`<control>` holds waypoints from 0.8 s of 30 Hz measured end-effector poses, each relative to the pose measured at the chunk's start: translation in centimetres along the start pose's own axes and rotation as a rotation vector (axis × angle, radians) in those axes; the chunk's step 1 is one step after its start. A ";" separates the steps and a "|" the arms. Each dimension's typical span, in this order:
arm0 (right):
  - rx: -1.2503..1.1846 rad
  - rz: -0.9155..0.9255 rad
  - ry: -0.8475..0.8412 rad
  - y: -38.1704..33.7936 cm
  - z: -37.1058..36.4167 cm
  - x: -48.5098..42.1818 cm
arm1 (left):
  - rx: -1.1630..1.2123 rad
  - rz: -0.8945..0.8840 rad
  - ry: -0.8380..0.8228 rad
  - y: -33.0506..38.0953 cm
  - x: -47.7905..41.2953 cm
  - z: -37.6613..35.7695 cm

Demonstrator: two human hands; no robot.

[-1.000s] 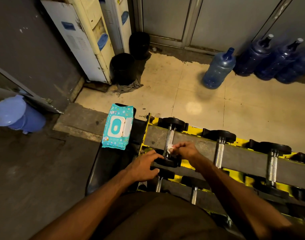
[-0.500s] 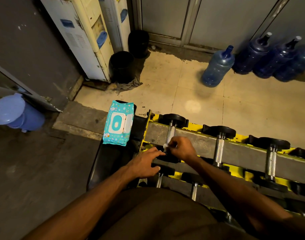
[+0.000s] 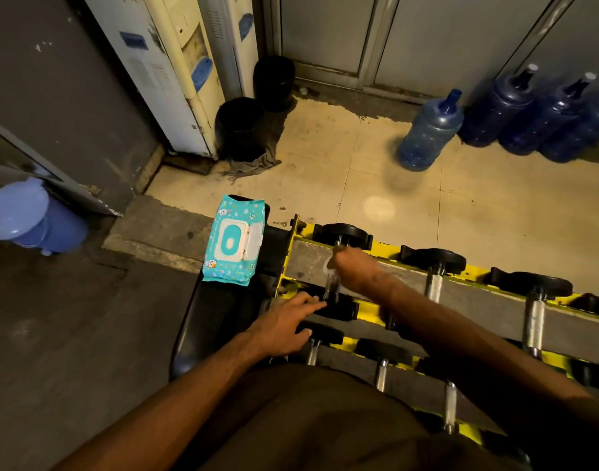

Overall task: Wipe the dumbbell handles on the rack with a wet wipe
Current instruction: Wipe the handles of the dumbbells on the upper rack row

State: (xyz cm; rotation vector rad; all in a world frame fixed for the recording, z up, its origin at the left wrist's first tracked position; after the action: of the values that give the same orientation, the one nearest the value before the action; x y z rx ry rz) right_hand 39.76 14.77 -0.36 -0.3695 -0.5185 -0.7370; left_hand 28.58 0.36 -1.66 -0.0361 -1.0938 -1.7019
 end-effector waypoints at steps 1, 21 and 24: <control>-0.031 -0.044 0.041 0.7 0.8 -0.3 | -0.001 -0.003 0.001 0.0 0.0 0.0; 0.225 0.190 -0.239 -4.2 0.1 -1.9 | -0.144 -0.014 0.017 0.0 -0.1 -0.3; 0.105 0.076 -0.011 -1.3 0.6 -1.6 | -0.096 -0.013 0.002 0.2 0.0 -0.4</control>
State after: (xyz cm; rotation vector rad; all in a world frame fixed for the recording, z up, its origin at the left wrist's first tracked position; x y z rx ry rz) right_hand 37.68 15.02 -0.62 -0.2944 -0.5480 -0.6317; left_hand 28.99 0.11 -1.77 -0.0885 -1.0119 -1.7650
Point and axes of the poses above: each hand's wrist, its own x-axis away from the middle knuckle, its own z-axis out of the back of the hand, y = z × x, the point moved 5 cm from there along -x, towards the middle knuckle, and after that the axes turned 14 degrees about -y, right-handed, at the moved point
